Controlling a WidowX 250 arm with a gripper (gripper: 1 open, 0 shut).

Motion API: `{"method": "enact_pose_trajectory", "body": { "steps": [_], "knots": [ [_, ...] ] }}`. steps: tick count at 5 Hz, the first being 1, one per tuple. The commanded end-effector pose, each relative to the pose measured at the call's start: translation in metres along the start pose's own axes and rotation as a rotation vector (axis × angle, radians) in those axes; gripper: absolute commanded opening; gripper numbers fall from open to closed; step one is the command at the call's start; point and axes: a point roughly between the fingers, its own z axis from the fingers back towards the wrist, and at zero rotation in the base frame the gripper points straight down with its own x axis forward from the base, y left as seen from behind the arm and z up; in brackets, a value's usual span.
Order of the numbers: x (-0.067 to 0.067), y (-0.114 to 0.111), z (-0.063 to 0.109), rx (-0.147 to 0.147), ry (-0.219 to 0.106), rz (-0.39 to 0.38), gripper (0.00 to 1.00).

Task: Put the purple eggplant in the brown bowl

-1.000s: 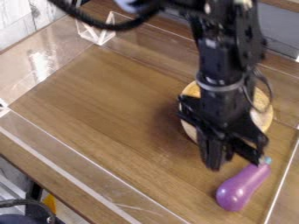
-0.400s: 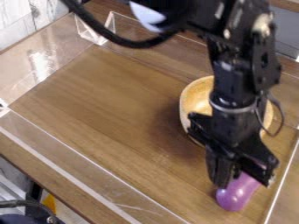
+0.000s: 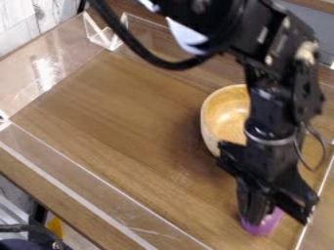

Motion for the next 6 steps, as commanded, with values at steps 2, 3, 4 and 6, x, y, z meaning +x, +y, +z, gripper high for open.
{"method": "enact_pose_trajectory", "body": {
  "steps": [2,3,4,6],
  "knots": [
    [0.0083,-0.0063,0.0098,-0.017,-0.051,0.001,0.0],
    [0.0086,-0.006,0.0109,-0.023,-0.053,0.005,0.0],
    [0.009,-0.0056,0.0122,-0.026,-0.053,0.008,0.0],
    [0.0097,-0.0051,0.0147,-0.031,-0.056,0.014,0.0]
  ]
}}
